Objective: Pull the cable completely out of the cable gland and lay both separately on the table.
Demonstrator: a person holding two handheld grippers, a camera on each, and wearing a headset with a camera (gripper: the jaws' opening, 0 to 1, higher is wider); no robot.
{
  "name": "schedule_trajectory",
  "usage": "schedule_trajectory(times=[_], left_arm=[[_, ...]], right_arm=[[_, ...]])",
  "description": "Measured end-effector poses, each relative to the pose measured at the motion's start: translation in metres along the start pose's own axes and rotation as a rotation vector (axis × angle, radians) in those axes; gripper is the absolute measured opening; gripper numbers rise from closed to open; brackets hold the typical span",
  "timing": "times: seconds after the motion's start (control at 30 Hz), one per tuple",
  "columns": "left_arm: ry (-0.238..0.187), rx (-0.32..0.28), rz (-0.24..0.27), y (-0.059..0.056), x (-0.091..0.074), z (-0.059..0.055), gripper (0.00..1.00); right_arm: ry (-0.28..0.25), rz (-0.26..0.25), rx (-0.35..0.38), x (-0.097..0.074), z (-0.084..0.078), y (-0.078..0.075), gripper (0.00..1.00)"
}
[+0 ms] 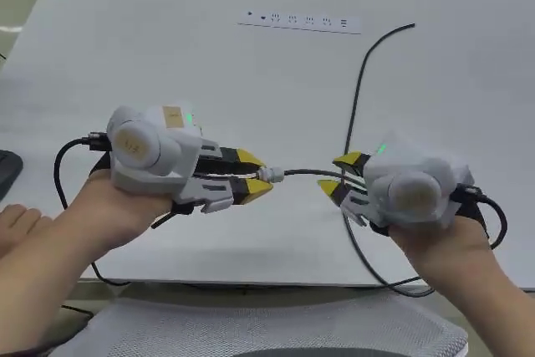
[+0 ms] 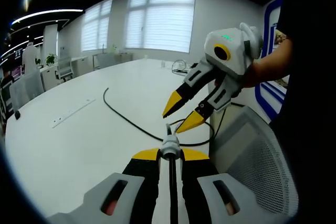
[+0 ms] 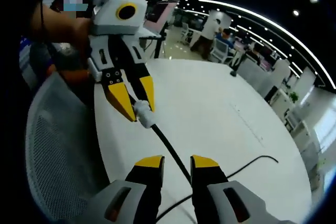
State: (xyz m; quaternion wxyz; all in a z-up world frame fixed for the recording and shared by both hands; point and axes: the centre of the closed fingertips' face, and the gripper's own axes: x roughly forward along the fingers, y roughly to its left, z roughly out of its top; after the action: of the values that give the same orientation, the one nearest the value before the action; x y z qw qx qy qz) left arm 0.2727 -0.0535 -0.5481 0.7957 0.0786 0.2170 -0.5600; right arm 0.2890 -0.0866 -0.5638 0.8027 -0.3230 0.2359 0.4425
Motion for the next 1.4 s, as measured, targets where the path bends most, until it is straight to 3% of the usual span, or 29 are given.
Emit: schedule_trajectory(times=[0.4, 0.73, 1.0, 1.33, 1.4], left_arm=[[-0.016, 0.013, -0.008, -0.005, -0.003, 0.005, 0.15], [-0.004, 0.025, -0.014, -0.007, -0.001, 0.002, 0.15], [-0.003, 0.030, -0.017, -0.008, -0.001, 0.003, 0.15], [-0.013, 0.029, -0.009, -0.004, -0.005, 0.004, 0.15], [-0.017, 0.027, -0.009, -0.003, -0.005, 0.005, 0.15]], right_arm=[[-0.041, 0.031, -0.102, 0.007, 0.015, 0.014, 0.08], [-0.060, 0.033, -0.128, 0.005, 0.021, 0.020, 0.03], [-0.045, 0.034, -0.068, 0.005, 0.014, 0.017, 0.01], [-0.003, 0.012, 0.096, 0.005, -0.013, -0.001, 0.01], [0.005, 0.010, 0.177, 0.005, -0.020, -0.004, 0.01]])
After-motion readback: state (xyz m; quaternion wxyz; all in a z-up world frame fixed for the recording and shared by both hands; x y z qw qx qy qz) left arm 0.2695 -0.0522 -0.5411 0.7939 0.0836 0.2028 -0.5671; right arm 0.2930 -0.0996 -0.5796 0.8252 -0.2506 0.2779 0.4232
